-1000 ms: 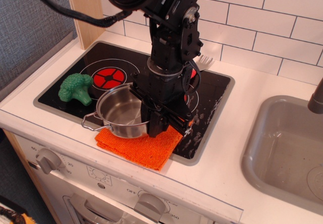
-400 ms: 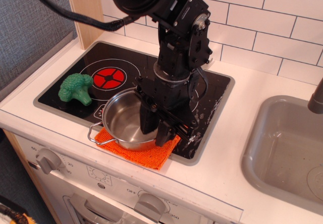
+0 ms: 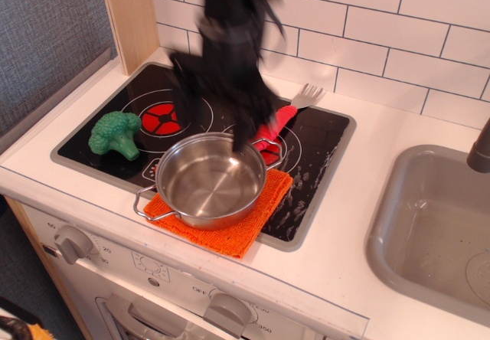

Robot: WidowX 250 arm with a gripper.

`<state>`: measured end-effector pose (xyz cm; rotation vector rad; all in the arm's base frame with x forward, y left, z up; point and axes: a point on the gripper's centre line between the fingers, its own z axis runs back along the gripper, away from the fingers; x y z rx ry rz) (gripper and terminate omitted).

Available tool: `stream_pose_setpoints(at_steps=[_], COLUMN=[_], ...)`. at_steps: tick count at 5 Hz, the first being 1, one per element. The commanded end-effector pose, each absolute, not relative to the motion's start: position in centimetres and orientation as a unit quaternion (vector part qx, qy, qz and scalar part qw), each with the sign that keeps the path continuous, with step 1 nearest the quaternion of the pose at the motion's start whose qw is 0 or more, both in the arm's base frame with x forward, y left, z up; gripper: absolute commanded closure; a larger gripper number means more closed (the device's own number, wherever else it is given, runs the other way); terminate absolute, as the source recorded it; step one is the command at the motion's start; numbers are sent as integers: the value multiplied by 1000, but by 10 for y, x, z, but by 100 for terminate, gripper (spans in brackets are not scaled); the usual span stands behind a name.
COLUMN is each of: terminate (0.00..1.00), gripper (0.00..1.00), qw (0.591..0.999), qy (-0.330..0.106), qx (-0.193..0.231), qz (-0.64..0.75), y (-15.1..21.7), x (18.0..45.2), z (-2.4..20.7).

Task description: Put the silver pot on the orange rag.

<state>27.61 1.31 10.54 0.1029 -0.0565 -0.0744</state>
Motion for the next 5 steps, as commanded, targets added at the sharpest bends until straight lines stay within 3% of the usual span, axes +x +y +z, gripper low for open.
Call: stream_pose_setpoints(at_steps=[1,2,3,4,5], terminate=[0,0,0,0,100], gripper=[0,0,0,0,0], qw=[998,999,997,997,997], qy=[-49,-43,-42,-42,-42], qx=[-4,-33,-36,-36,-36], qz=[32,-1,-60,-60,-60], y=[58,54,53,53,53], x=[345,369,386,386,386], z=[136,125,123,123,123])
